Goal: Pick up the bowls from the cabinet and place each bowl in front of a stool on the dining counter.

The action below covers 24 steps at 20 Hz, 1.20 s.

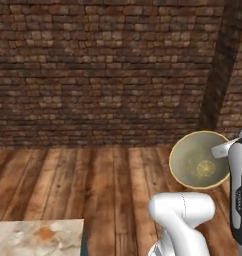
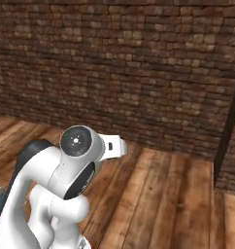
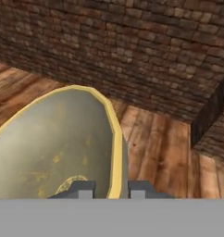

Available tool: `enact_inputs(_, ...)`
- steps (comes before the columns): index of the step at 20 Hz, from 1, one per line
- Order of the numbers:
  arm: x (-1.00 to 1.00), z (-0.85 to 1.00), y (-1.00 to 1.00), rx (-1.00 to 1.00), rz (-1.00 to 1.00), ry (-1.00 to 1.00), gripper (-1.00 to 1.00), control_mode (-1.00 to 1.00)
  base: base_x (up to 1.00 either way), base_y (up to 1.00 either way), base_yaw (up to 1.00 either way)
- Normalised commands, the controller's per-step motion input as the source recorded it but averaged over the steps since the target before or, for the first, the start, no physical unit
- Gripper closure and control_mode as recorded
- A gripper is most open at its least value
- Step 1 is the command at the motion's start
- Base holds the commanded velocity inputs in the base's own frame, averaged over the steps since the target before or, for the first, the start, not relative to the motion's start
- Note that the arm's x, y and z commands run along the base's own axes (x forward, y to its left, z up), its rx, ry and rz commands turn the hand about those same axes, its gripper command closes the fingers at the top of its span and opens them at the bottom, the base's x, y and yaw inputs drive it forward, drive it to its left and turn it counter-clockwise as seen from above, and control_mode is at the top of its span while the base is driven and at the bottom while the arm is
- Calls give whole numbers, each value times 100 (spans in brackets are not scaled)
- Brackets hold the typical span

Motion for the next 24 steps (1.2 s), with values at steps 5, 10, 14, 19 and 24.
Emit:
enact_inputs(5, 0, 0, 0, 0, 0, 0, 100, 100, 86, -3, 55)
enact_inputs(10, 0, 0, 0, 0, 0, 0, 100, 100, 72, -22, 62)
enact_inputs(14, 0, 0, 0, 0, 0, 0, 100, 100, 68, -26, 65)
enact_inputs(19, 0, 0, 0, 0, 0, 0, 100, 100, 62, -31, 68)
enact_inputs(24, 0, 0, 0, 0, 0, 0, 100, 100, 61, -40, 68)
